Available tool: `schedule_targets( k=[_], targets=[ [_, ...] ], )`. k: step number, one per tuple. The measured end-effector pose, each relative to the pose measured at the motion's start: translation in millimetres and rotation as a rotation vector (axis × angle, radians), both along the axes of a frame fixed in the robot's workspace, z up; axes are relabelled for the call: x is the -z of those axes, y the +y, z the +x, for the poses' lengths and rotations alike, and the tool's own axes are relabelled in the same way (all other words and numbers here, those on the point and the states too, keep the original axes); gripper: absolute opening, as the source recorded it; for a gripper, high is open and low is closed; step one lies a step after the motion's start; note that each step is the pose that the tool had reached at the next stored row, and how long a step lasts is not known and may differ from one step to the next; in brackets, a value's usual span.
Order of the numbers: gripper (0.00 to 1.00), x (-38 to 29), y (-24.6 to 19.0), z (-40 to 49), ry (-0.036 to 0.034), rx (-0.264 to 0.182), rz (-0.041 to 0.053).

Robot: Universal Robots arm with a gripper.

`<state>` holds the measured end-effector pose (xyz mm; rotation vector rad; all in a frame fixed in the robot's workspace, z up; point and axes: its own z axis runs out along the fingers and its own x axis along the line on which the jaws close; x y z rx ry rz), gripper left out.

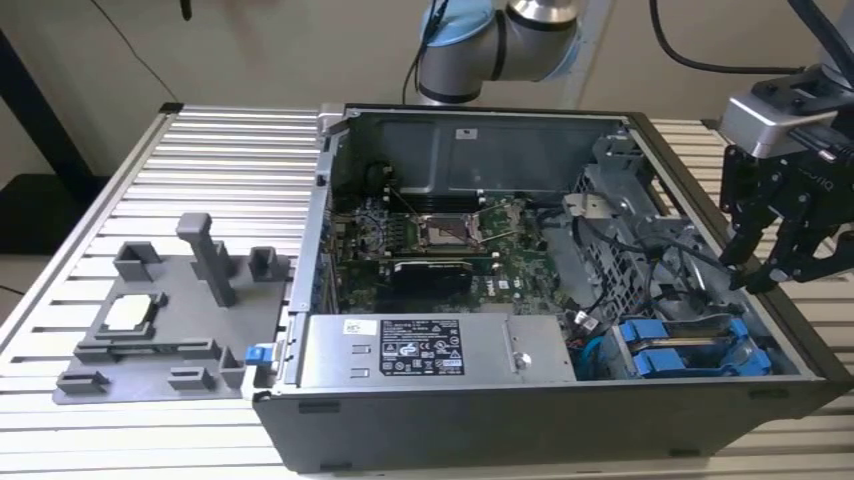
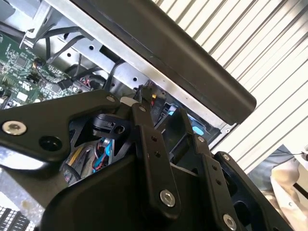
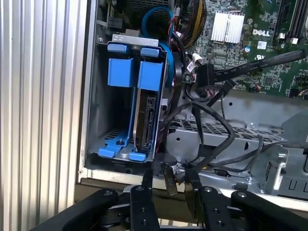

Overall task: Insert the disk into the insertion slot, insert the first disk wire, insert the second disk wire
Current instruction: 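Insert the first disk wire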

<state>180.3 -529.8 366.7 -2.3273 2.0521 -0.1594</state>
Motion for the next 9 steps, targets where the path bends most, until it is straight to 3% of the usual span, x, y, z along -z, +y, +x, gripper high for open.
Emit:
schedule_targets(
  k=[5, 9],
  targets=[
    [0.40, 0.1, 0.0, -0.1, 0.0000, 0.000, 0.0001],
    [0.25, 0.1, 0.0, -0.1, 0.0000, 0.000, 0.0001]
  ],
)
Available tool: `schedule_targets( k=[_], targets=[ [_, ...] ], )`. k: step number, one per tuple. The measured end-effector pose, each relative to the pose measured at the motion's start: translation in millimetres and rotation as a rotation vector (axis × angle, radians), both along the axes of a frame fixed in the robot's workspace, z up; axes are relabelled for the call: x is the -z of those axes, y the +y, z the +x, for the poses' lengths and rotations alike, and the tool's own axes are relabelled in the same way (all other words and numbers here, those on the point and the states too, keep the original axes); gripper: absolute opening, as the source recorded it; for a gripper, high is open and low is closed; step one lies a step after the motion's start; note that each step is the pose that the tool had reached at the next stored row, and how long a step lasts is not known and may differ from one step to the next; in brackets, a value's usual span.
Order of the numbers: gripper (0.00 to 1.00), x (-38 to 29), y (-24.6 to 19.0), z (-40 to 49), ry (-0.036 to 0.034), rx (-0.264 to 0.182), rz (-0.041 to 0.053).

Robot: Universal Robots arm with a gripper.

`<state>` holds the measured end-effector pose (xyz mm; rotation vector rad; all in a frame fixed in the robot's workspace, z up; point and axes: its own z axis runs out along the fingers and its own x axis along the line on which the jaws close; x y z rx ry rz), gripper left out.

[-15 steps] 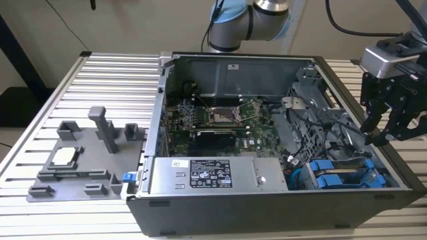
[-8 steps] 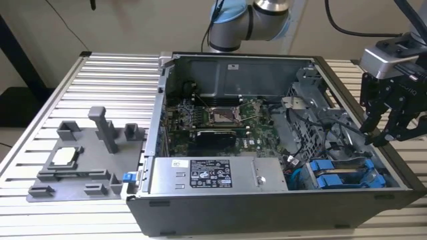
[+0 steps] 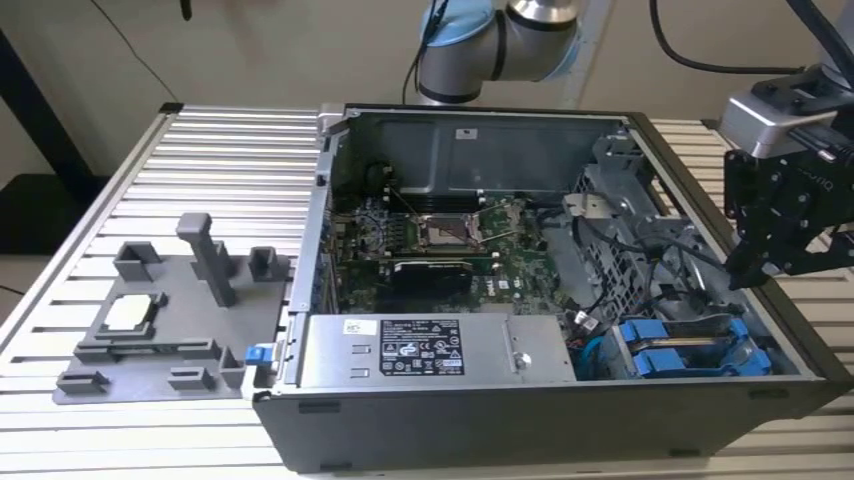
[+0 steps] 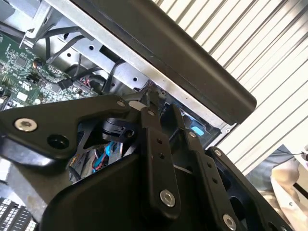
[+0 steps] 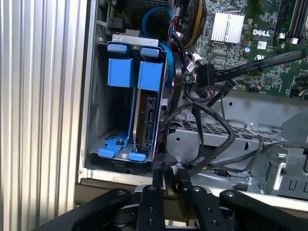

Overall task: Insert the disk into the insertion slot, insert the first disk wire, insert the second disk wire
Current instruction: 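Insert the first disk wire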

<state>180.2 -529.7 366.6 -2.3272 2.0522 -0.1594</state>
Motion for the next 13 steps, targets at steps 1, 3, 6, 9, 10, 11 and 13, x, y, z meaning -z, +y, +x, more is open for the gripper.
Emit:
schedule_targets(
  k=[1, 3, 6, 9, 10, 11, 13],
  targets=[
    [0.20, 0.0, 0.0, 0.0, 0.0000, 0.000, 0.0000],
    [0.19, 0.0, 0.0, 0.0, 0.0000, 0.000, 0.0000],
    [0.19, 0.1, 0.0, 0.0, 0.0000, 0.000, 0.0000],
    [0.19, 0.1, 0.0, 0.0, 0.0000, 0.000, 0.0001],
    [0.19, 0.1, 0.0, -0.1, 0.0000, 0.000, 0.0000],
    [0.19, 0.1, 0.0, -0.1, 0.0000, 0.000, 0.0000],
    [0.19, 0.2, 0.0, -0.1, 0.0001, 0.000, 0.0000]
  ],
)
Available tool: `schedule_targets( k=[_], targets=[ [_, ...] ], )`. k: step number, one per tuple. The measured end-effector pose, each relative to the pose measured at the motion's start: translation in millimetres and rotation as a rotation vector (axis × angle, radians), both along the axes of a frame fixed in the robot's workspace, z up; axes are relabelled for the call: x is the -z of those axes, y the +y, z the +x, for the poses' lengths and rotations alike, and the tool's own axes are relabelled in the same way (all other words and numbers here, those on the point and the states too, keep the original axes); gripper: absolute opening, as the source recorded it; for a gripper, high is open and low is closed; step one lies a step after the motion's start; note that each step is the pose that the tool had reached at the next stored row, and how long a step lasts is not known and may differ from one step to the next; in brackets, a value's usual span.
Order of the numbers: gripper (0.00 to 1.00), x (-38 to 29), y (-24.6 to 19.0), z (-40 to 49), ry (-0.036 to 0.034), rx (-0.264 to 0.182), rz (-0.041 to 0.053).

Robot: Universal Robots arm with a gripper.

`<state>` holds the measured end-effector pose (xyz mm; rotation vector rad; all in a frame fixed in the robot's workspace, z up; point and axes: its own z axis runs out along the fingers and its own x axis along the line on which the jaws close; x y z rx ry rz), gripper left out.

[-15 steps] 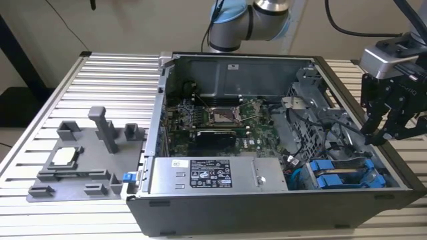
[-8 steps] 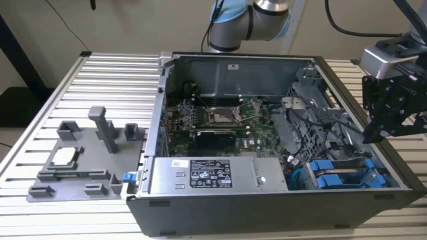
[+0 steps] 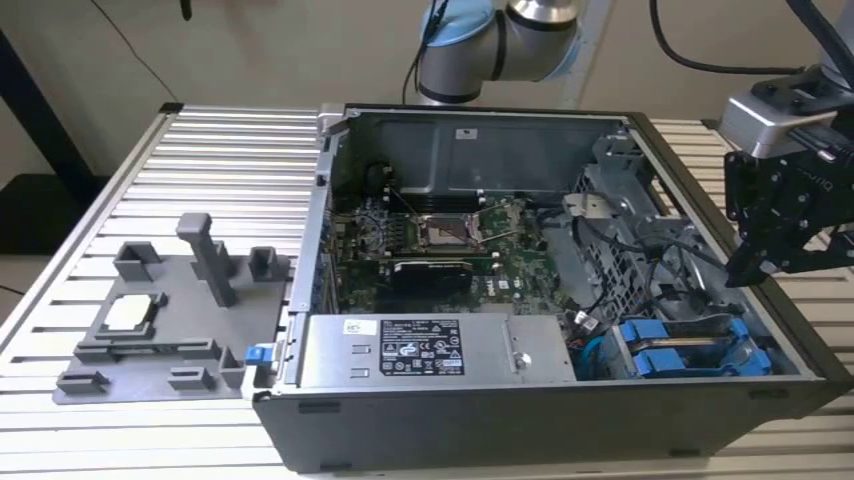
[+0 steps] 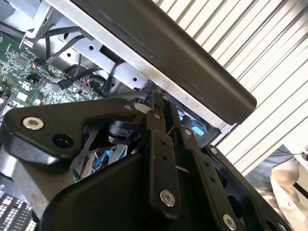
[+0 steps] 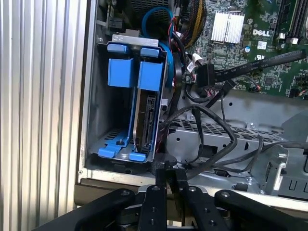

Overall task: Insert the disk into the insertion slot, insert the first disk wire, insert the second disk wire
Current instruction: 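Insert the first disk wire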

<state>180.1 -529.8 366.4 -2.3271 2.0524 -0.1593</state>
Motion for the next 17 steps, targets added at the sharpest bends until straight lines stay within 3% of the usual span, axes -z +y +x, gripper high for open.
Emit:
schedule_targets(
  k=[3, 11, 17],
  targets=[
    [0.19, 0.2, -2.3, -2.9, -0.0003, 0.000, 0.0018],
    [0.19, 0.5, -16.4, -11.7, -0.0026, 0.000, 0.0196],
    [0.19, 2.7, -20.1, -21.6, -0.0036, 0.001, 0.0210]
  ],
)
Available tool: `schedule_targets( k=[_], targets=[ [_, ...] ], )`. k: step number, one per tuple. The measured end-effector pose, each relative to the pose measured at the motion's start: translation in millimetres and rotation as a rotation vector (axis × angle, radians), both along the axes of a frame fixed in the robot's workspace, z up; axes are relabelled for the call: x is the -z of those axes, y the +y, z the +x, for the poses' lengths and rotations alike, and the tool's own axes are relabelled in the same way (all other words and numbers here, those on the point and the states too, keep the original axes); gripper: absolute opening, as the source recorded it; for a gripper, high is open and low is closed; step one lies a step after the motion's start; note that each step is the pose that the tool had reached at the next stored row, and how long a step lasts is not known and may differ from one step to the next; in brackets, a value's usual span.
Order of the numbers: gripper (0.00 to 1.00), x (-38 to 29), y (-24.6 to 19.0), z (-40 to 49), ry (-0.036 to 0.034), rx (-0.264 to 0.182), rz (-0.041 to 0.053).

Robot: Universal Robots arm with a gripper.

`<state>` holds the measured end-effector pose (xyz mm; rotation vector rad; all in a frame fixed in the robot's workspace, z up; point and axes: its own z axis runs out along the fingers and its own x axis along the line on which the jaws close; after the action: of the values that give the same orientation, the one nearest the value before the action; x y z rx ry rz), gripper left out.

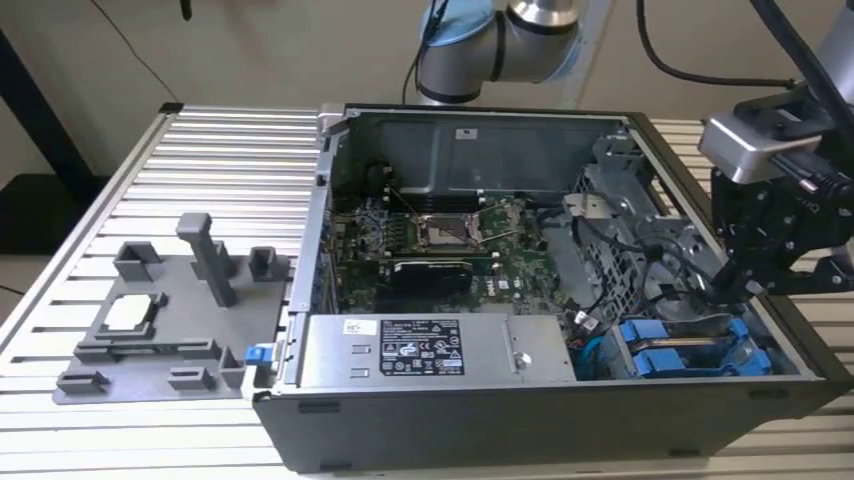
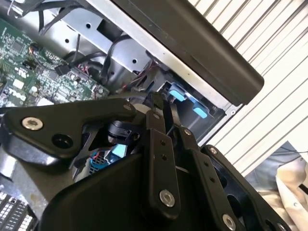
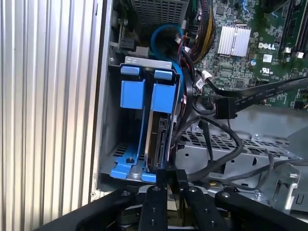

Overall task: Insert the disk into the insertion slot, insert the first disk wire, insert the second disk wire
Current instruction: 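Insert the first disk wire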

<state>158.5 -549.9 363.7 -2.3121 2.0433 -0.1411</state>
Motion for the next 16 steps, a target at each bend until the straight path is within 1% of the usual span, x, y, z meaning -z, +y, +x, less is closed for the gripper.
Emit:
schedule_targets(
  k=[3, 5, 12, 13, 14, 15, 16],
  targets=[
    [0.19, 0.7, -2.8, -5.9, -0.0001, 0.000, 0.0008],
    [0.19, 0.8, -5.1, -7.4, -0.0001, 0.000, 0.0011],
    [0.19, 0.7, -5.1, -7.4, -0.0001, 0.000, 0.0007],
    [0.19, 0.8, -5.2, -7.5, -0.0011, 0.000, 0.0006],
    [0.19, 1.4, -5.4, -7.8, -0.0054, 0.000, 0.0010],
    [0.19, 1.9, -5.7, -8.0, -0.0129, 0.000, 0.0027],
    [0.19, 2.2, -5.7, -7.9, -0.0188, 0.000, 0.0052]
  ],
)
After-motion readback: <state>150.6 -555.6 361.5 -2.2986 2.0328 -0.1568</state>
